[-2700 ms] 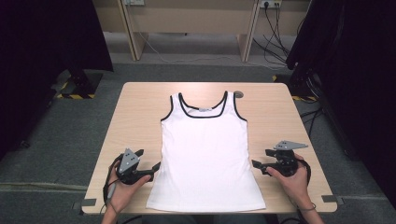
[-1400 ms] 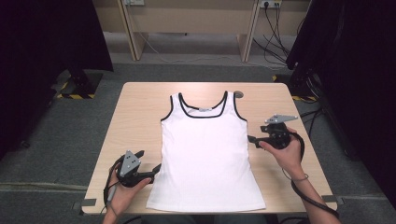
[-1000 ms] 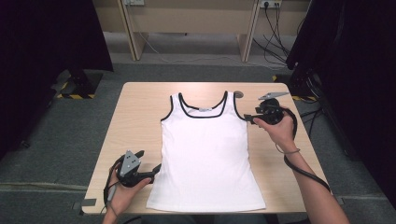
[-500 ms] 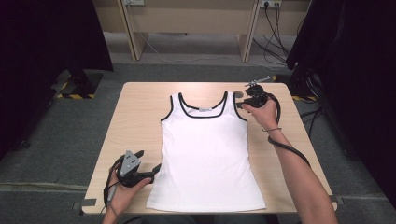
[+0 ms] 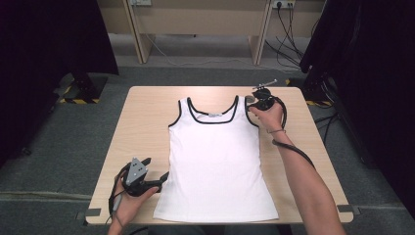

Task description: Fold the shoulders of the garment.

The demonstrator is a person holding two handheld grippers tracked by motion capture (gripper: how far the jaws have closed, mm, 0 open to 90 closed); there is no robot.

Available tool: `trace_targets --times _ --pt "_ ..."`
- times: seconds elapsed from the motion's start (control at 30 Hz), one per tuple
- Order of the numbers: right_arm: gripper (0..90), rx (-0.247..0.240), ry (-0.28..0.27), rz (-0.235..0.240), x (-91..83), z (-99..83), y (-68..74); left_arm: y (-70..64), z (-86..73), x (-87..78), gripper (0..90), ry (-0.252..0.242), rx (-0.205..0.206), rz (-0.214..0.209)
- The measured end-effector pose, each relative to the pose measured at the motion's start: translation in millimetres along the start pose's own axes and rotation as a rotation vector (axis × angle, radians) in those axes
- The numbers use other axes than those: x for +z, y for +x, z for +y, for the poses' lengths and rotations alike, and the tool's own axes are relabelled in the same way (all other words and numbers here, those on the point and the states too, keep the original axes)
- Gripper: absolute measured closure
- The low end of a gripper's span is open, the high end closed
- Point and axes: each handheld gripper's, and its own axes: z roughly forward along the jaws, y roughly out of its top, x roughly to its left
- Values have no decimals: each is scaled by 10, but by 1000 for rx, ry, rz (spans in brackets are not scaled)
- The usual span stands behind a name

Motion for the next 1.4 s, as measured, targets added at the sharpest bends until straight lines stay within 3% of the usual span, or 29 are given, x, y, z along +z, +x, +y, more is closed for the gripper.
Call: trace_targets --times 0.6,0.87,1.13,1.4 --pt "635 24 53 -25 281 -9 23 1 0 0 156 0 0 -3" --pt "622 0 39 -48 343 -19 67 -1 1 2 155 1 2 -3" --pt "734 -58 5 -71 360 -55 153 -8 1 3 154 3 11 -3" --pt "851 -46 8 -65 366 -51 198 -8 1 3 153 2 10 -4"
